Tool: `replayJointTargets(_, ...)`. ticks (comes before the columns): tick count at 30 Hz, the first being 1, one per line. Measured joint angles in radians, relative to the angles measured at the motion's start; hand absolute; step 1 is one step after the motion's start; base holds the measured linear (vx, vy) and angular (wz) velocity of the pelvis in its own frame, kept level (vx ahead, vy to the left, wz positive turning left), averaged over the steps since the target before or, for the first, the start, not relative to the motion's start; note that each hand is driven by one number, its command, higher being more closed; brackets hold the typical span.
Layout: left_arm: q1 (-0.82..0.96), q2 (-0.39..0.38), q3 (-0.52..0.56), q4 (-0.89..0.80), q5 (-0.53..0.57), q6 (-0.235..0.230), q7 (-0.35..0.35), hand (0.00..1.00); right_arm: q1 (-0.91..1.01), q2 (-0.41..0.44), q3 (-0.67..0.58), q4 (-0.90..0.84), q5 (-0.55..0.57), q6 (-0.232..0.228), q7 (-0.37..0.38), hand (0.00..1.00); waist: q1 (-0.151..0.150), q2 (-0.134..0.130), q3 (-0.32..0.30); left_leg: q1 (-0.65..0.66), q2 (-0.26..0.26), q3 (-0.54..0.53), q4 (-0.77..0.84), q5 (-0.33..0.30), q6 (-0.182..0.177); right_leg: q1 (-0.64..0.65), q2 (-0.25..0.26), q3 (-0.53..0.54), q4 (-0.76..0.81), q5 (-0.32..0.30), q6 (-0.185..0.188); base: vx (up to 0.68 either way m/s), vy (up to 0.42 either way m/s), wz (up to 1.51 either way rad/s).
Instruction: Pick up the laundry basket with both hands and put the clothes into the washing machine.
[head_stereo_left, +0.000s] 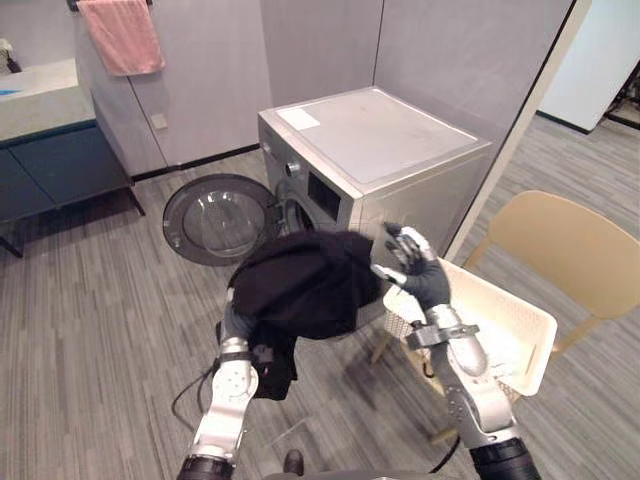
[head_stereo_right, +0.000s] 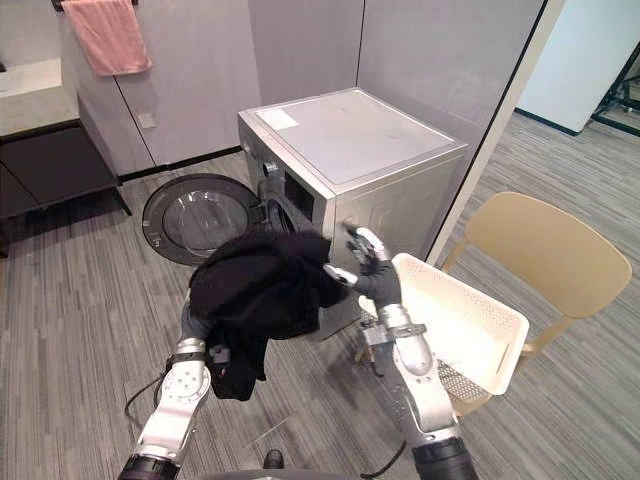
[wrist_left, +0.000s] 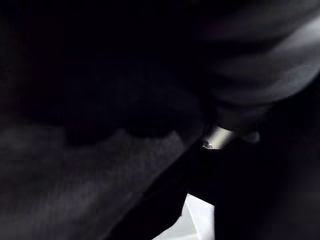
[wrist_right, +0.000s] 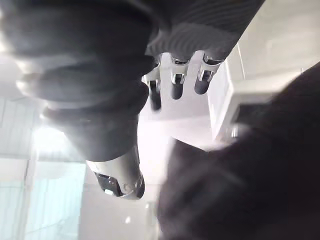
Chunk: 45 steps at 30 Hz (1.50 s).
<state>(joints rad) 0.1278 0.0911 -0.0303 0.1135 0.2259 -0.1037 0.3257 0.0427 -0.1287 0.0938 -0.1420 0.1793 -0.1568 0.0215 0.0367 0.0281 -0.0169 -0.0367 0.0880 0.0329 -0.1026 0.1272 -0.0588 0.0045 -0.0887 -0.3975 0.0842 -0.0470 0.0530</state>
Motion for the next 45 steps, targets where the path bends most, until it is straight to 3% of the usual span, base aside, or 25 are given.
replayJointTargets(4, 0.064, 0.001, 0.046, 0.007, -0.001, -0.002, -0.027, 1.0, 0.086, -0.031, -0.096, 0.033, -0.145, -0.002, -0.034, 0.0, -0.001, 0.003, -0.001, -0.006, 0.002, 0.0, 0.0, 0.0, 0.0, -0.006, 0.001, 0.001, 0.0, -0.003, 0.003, 0.0, 0.0, 0.0)
replayJointTargets(7, 0.101, 0.007, 0.082, 0.074, -0.02, 0.002, -0.066, 1.0, 0.124, -0.034, -0.177, 0.226, -0.299, 0.019, -0.078, 0.0, -0.002, 0.004, 0.0, -0.018, 0.004, -0.002, 0.0, -0.006, -0.007, -0.011, 0.001, -0.001, 0.0, -0.008, -0.002, 0.0, 0.0, 0.01)
replayJointTargets(14, 0.109, 0.011, 0.088, 0.181, -0.08, 0.02, -0.12, 1.0, 0.121, -0.025, -0.223, 0.597, -0.366, 0.093, -0.126, 0.0, 0.004, 0.017, 0.029, -0.095, -0.006, -0.049, 0.0, 0.001, -0.016, -0.057, -0.005, -0.078, 0.031, -0.031, -0.002, 0.0, -0.002, 0.28)
replayJointTargets(15, 0.105, 0.01, 0.089, 0.185, -0.096, 0.022, -0.129, 1.0, 0.12, -0.016, -0.224, 0.651, -0.38, 0.102, -0.136, 0.0, 0.005, 0.01, 0.041, -0.118, -0.006, -0.028, 0.0, -0.014, 0.006, -0.063, -0.024, -0.128, 0.044, -0.042, 0.0, 0.03, -0.01, 1.03)
replayJointTargets(17, 0.085, -0.003, 0.088, 0.204, -0.108, 0.03, -0.13, 1.0, 0.113, -0.004, -0.223, 0.746, -0.387, 0.109, -0.153, 0.0, 0.0, -0.025, 0.06, -0.148, -0.008, 0.142, 0.01, -0.085, 0.112, -0.068, -0.075, -0.213, 0.048, -0.045, 0.008, 0.09, 0.024, 1.44)
replayJointTargets(18, 0.067, -0.025, 0.083, 0.218, -0.109, 0.033, -0.129, 1.0, 0.092, -0.007, -0.223, 0.816, -0.387, 0.124, -0.154, 0.0, 0.003, -0.012, 0.069, -0.162, 0.006, 0.314, 0.037, -0.081, 0.118, -0.075, -0.105, -0.266, 0.071, -0.052, 0.013, 0.18, 0.12, 1.49)
replayJointTargets(19, 0.07, -0.036, 0.078, 0.219, -0.109, 0.034, -0.129, 1.0, 0.082, -0.015, -0.223, 0.846, -0.387, 0.131, -0.154, 0.0, 0.004, -0.003, 0.078, -0.16, 0.017, 0.387, 0.051, -0.068, 0.118, -0.072, -0.109, -0.293, 0.089, -0.059, 0.024, 0.19, 0.161, 1.18)
replayJointTargets(20, 0.076, -0.044, 0.079, 0.222, -0.109, 0.035, -0.129, 1.0, 0.071, -0.024, -0.224, 0.875, -0.387, 0.137, -0.154, 0.0, 0.004, 0.014, 0.081, -0.161, 0.032, 0.411, 0.05, 0.007, 0.108, -0.067, -0.109, -0.315, 0.107, -0.069, 0.033, 0.19, 0.095, 1.05)
replayJointTargets(21, 0.074, -0.036, 0.082, 0.237, -0.109, 0.039, -0.128, 1.0, 0.053, -0.005, -0.221, 0.918, -0.387, 0.145, -0.154, 0.0, 0.004, 0.011, 0.092, -0.16, 0.008, 0.382, 0.052, 0.033, 0.082, -0.047, -0.125, -0.312, 0.122, -0.081, 0.046, 0.17, 0.06, 0.94)
replayJointTargets(24, 0.081, -0.018, 0.09, 0.238, -0.109, 0.04, -0.125, 1.0, 0.017, 0.035, -0.22, 0.94, -0.387, 0.145, -0.155, 0.0, 0.009, -0.027, 0.116, -0.162, -0.021, 0.348, 0.068, 0.005, 0.089, -0.015, -0.15, -0.316, 0.111, -0.096, 0.072, 0.16, 0.054, 0.6)
replayJointTargets(26, 0.098, -0.013, 0.09, 0.238, -0.109, 0.041, -0.129, 1.0, 0.0, 0.05, -0.22, 0.945, -0.388, 0.144, -0.154, 0.0, 0.033, -0.077, 0.145, -0.167, -0.057, 0.347, 0.163, -0.125, 0.083, -0.007, -0.237, -0.311, 0.21, -0.153, 0.099, 0.18, 0.12, 0.28)
replayJointTargets(27, 0.11, -0.014, 0.085, 0.238, -0.109, 0.043, -0.13, 1.0, 0.004, 0.045, -0.221, 0.944, -0.387, 0.144, -0.154, 0.0, 0.032, -0.086, 0.149, -0.168, -0.073, 0.344, 0.203, -0.158, 0.085, -0.011, -0.28, -0.301, 0.28, -0.171, 0.088, 0.2, 0.121, 0.33)
replayJointTargets(28, 0.123, -0.013, 0.068, 0.231, -0.109, 0.051, -0.131, 1.0, 0.018, 0.034, -0.221, 0.929, -0.386, 0.148, -0.154, 0.0, 0.03, -0.083, 0.156, -0.166, -0.084, 0.33, 0.263, -0.209, 0.101, -0.072, -0.338, -0.203, 0.467, -0.149, -0.019, 0.22, 0.138, 0.39)
replayJointTargets(29, 0.13, -0.01, 0.062, 0.221, -0.109, 0.052, -0.13, 1.0, 0.035, 0.035, -0.218, 0.906, -0.386, 0.151, -0.154, 0.0, 0.028, -0.083, 0.159, -0.16, -0.085, 0.319, 0.283, -0.229, 0.113, -0.127, -0.349, -0.112, 0.576, -0.107, -0.097, 0.27, 0.183, 0.42)
replayJointTargets(30, 0.13, -0.005, 0.057, 0.2, -0.108, 0.054, -0.13, 1.0, 0.048, 0.046, -0.213, 0.885, -0.385, 0.151, -0.153, 0.0, 0.017, -0.071, 0.171, -0.14, -0.078, 0.291, 0.303, -0.253, 0.122, -0.204, -0.321, 0.03, 0.713, -0.102, -0.092, 0.28, 0.133, 0.53)
replayJointTargets(31, 0.116, 0.011, 0.059, 0.188, -0.108, 0.056, -0.129, 1.0, 0.056, 0.063, -0.213, 0.868, -0.385, 0.15, -0.153, 0.0, -0.011, -0.065, 0.185, -0.122, -0.068, 0.249, 0.309, -0.268, 0.125, -0.273, -0.236, 0.121, 0.804, -0.17, -0.036, 0.35, 0.106, 0.63)
replayJointTargets(34, 0.084, 0.036, 0.056, 0.187, -0.108, 0.055, -0.13, 1.0, 0.059, 0.067, -0.214, 0.869, -0.377, 0.145, -0.153, 0.0, -0.053, -0.08, 0.195, -0.058, -0.08, 0.203, 0.256, -0.279, 0.118, -0.379, -0.123, 0.148, 0.726, -0.218, -0.022, 0.29, 0.025, 0.57)
replayJointTargets(35, 0.059, 0.044, 0.044, 0.195, -0.108, 0.055, -0.13, 1.0, 0.067, 0.061, -0.217, 0.87, -0.375, 0.145, -0.154, 0.0, -0.064, -0.083, 0.202, -0.023, -0.095, 0.179, 0.234, -0.292, 0.113, -0.431, -0.092, 0.134, 0.605, -0.209, -0.014, 0.36, -0.004, 0.61)
replayJointTargets(37, 0.03, 0.037, 0.032, 0.202, -0.108, 0.054, -0.132, 1.0, 0.077, 0.054, -0.216, 0.88, -0.374, 0.145, -0.153, 0.0, -0.091, -0.073, 0.211, 0.023, -0.102, 0.141, 0.21, -0.298, 0.101, -0.444, -0.062, 0.099, 0.332, -0.119, 0.008, 0.43, -0.028, 0.77)
replayJointTargets(38, 0.017, 0.033, 0.032, 0.202, -0.104, 0.051, -0.132, 1.0, 0.079, 0.056, -0.216, 0.893, -0.375, 0.146, -0.153, 0.0, -0.105, -0.083, 0.214, 0.061, -0.12, 0.121, 0.2, -0.305, 0.085, -0.449, -0.051, 0.096, 0.151, -0.027, 0.004, 0.62, -0.096, 0.76)
replayJointTargets(40, 0.012, 0.028, 0.02, 0.208, -0.101, 0.051, -0.139, 1.0, 0.084, 0.055, -0.216, 0.89, -0.375, 0.146, -0.153, 0.0, -0.11, -0.091, 0.211, 0.117, -0.12, 0.1, 0.207, -0.352, 0.045, -0.454, -0.051, 0.1, 0.115, 0.038, -0.036, 0.63, -0.143, 0.72)
replayJointTargets(41, 0.028, 0.024, 0.008, 0.208, -0.099, 0.051, -0.149, 1.0, 0.105, 0.057, -0.215, 0.865, -0.375, 0.146, -0.153, 0.0, -0.112, -0.083, 0.208, 0.153, -0.1, 0.095, 0.256, -0.391, -0.013, -0.435, -0.043, 0.091, 0.166, 0.085, -0.106, 0.64, -0.224, 0.73)
replayJointTargets(42, 0.026, 0.02, 0.003, 0.205, -0.099, 0.051, -0.152, 1.0, 0.106, 0.06, -0.215, 0.858, -0.375, 0.145, -0.151, 0.0, -0.118, -0.08, 0.21, 0.111, -0.073, 0.103, 0.413, -0.411, -0.044, -0.411, -0.039, 0.073, 0.201, 0.126, -0.14, 0.77, -0.313, 0.67)
replayJointTargets(43, 0.053, -0.018, 0.011, 0.175, -0.101, 0.052, -0.153, 1.0, 0.107, 0.056, -0.213, 0.813, -0.374, 0.145, -0.149, 0.0, -0.106, -0.029, 0.215, -0.032, 0.027, 0.12, 0.789, -0.373, -0.054, -0.35, 0.018, 0.056, 0.213, 0.07, -0.156, 0.66, -0.278, 0.22)
replayJointTargets(45, 0.095, -0.061, 0.036, 0.139, -0.104, 0.051, -0.152, 1.0, 0.104, 0.041, -0.198, 0.744, -0.367, 0.144, -0.151, 0.0, -0.061, 0.01, 0.214, -0.153, 0.138, 0.12, 1.106, -0.27, -0.052, -0.284, 0.105, 0.095, 0.192, 0.033, -0.186, 0.65, -0.163, -0.87)
